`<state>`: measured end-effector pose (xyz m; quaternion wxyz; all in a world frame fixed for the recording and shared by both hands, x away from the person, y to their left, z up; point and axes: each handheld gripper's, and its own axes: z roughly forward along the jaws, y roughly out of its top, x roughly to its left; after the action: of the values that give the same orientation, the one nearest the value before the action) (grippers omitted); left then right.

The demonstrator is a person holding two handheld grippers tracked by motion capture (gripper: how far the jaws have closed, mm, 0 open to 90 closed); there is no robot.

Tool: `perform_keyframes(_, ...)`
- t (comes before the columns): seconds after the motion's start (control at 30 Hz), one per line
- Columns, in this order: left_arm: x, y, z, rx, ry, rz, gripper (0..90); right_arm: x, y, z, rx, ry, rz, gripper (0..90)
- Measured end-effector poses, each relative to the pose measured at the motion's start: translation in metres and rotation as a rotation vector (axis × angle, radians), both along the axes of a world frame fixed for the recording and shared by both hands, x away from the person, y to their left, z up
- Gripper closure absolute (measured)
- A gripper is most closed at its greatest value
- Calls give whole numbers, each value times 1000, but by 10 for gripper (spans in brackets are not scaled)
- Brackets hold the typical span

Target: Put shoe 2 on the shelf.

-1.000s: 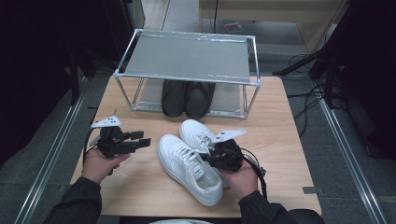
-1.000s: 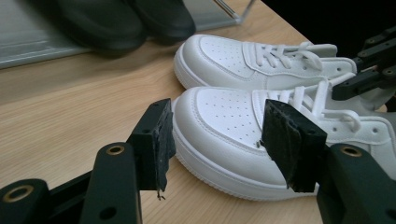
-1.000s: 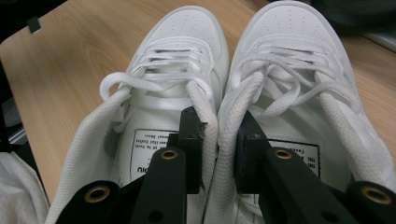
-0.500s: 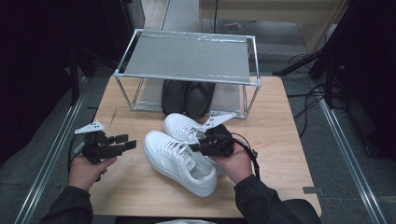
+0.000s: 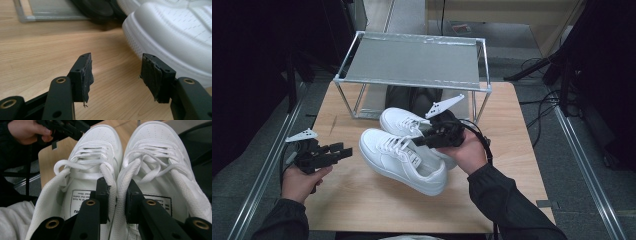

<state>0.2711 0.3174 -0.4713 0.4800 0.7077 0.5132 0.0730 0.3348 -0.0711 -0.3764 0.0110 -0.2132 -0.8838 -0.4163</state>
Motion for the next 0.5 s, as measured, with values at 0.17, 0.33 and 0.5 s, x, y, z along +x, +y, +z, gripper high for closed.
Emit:
perform_keyframes(0.17, 0, 8, 0, -29, 3, 25, 433, 6, 6, 23, 21, -10, 10, 778)
perform_keyframes(0.33, 1, 17, -2, -24, 2, 45, 432, 9, 11, 49, 41, -20, -3, 778)
perform_keyframes(0.5, 1, 16, -2, -3, 5, 20, 432, 19, 10, 77, 81, -28, -37, 778)
